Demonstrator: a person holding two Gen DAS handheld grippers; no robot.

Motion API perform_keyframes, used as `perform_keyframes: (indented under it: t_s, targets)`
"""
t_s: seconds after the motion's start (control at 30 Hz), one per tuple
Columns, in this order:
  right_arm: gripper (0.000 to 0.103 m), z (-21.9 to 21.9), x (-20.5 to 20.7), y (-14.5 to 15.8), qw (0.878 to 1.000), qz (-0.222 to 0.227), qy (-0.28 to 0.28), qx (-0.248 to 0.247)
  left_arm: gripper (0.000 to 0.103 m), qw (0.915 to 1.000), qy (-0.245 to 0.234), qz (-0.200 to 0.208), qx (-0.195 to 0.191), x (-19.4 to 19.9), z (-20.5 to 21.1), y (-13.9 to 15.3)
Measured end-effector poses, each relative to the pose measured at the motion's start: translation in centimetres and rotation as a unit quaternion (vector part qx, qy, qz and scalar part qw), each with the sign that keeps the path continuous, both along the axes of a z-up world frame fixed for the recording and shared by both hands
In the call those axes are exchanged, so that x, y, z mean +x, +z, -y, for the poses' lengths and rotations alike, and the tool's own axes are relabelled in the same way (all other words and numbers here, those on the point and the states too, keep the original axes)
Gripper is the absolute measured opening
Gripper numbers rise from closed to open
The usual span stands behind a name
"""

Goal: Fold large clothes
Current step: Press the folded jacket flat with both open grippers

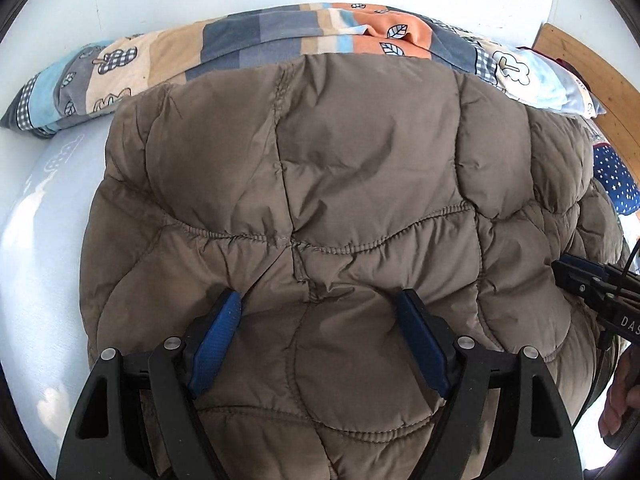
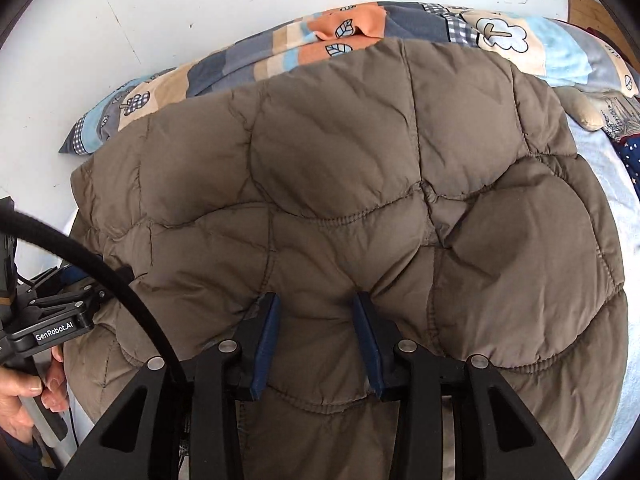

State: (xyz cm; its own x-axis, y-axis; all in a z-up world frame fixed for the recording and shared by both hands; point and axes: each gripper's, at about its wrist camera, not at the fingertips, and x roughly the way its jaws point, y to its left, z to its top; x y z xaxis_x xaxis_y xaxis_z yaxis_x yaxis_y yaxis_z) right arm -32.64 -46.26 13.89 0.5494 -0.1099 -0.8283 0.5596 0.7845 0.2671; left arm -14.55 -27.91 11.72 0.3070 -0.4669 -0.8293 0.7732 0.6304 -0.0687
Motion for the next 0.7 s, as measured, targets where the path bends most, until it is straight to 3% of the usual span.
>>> perform_keyframes:
  t_s: [0.17, 0.27, 0.33, 0.4, 0.57, 0.63, 0.7]
  targets:
    - [0.041, -0.6, -0.2, 0.8, 1.000, -0.005, 0.002, -0.007, 0.080, 0.9999, 0.005, -0.003, -0.015, 0.0, -0.4, 0.9]
    - [0.042, 0.6, -1.5, 3.5, 0.998, 0.054, -0.009, 0.014, 0.080, 0.9987, 0.005, 0.020, -0.046, 0.2, -1.3, 3.1]
    - [0.042, 1.9, -2.4, 5.1, 0.997, 0.065, -0.039, -0.004, 0.080, 0.9973, 0.027, 0.037, -0.057, 1.1, -2.4, 4.1]
    - [0.046, 3.5, -3.5, 5.5, 0.996, 0.050, -0.069, -0.035, 0.080, 0.9964, 0.053, 0.027, -0.060, 2.7, -3.4, 4.1]
    - [0.046, 7.8, -5.8, 2.2, 0.991, 0.008, -0.131, 0.009, 0.080, 0.9904, 0.134, -0.010, -0.031, 7.2, -5.8, 1.6]
    - [0.046, 8.6, -5.9, 0.4, 0.990, -0.010, -0.138, 0.039, 0.084, 0.9890, 0.144, -0.036, -0.005, 8.3, -6.0, -0.5]
    - [0.046, 8.8, -5.6, -0.4, 0.989, -0.013, -0.139, 0.040, 0.084, 0.9869, 0.147, -0.066, -0.012, 8.8, -6.4, -1.5]
